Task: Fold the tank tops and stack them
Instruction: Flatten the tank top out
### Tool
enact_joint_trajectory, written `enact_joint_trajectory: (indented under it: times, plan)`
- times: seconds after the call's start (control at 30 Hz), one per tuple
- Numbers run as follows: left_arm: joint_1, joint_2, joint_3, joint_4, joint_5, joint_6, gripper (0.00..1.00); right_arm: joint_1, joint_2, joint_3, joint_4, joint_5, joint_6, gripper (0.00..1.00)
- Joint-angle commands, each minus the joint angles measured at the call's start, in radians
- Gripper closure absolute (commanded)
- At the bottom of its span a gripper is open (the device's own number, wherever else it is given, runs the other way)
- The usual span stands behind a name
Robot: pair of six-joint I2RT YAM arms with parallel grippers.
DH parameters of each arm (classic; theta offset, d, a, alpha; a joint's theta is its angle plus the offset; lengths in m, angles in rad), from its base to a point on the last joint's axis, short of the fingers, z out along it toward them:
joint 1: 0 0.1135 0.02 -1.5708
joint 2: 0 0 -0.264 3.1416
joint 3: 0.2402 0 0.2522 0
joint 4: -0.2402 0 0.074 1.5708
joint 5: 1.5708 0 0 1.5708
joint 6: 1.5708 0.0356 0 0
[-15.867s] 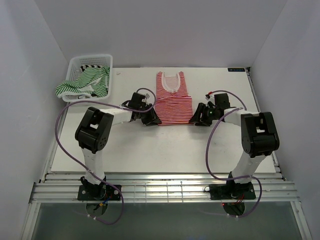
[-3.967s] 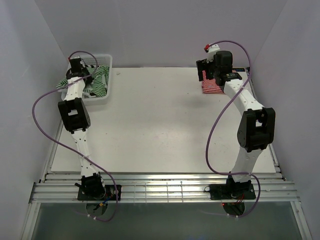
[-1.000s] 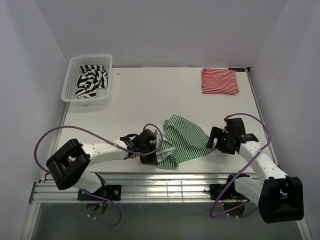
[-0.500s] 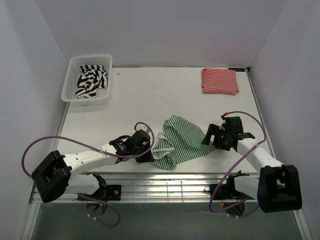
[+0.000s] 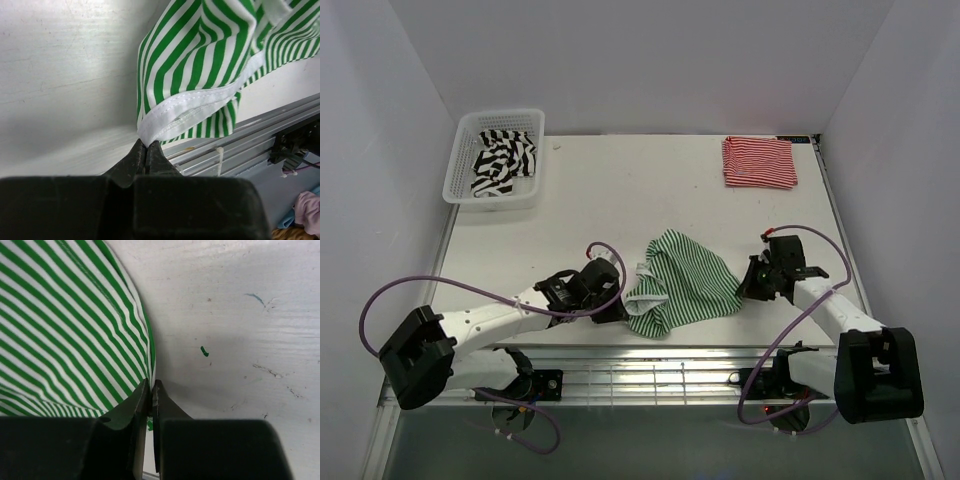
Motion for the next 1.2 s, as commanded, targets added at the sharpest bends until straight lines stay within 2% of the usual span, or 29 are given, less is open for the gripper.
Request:
enact_joint_trajectory:
  times: [0.0,0.13,0.17,0.3,0.43,0.53,0.63,0.8,0.9,0.97,1.0,1.03,1.1,1.17]
  plan:
    - [-0.003,-0.081,0.095,0.016,-0.068,0.011,1.00,0.000,-0.087,0.107,-0.056,-0.025,-0.035,0.92]
    - [0.001,-0.132,0.276,0.005,-0.164,0.096,1.00,0.000,-0.173,0.327,-0.164,-0.047,-0.056,0.92]
    - [0.008,-0.136,0.323,-0.015,-0.190,0.112,1.00,0.000,-0.186,0.431,-0.179,-0.044,-0.055,0.92]
    - [0.023,-0.118,0.637,-0.102,-0.336,0.197,1.00,0.000,-0.215,0.700,-0.251,-0.002,-0.047,0.92]
    - [0.047,-0.087,0.851,-0.182,-0.491,0.225,1.00,-0.002,-0.223,0.901,-0.261,0.054,-0.036,0.92]
    - [0.055,-0.080,0.954,-0.228,-0.569,0.231,1.00,-0.002,-0.221,0.998,-0.264,0.085,-0.039,0.92]
    - [0.058,-0.097,0.992,-0.276,-0.667,0.215,1.00,-0.002,-0.210,1.041,-0.264,0.094,-0.052,0.92]
    - [0.060,-0.115,0.963,-0.277,-0.778,0.199,1.00,-0.002,-0.163,1.057,-0.261,0.084,-0.065,0.92]
    - [0.118,-0.051,0.942,-0.263,-0.726,0.188,1.00,-0.002,-0.109,1.043,-0.244,0.073,-0.075,0.92]
    - [0.298,0.006,0.934,-0.257,-0.563,0.167,1.00,-0.002,-0.077,1.024,-0.207,0.062,-0.079,0.92]
    - [0.372,0.071,0.925,-0.245,-0.367,0.166,1.00,-0.002,-0.042,1.020,-0.190,0.047,-0.084,0.92]
    - [0.474,0.110,0.920,-0.227,-0.289,0.169,1.00,-0.002,-0.022,1.018,-0.170,0.044,-0.088,0.92]
    - [0.520,0.188,0.960,-0.185,-0.188,0.197,1.00,-0.009,0.068,1.049,-0.126,0.022,-0.111,0.92]
    - [0.567,0.306,1.018,-0.133,-0.148,0.229,1.00,-0.019,0.153,1.104,-0.112,0.005,-0.124,0.92]
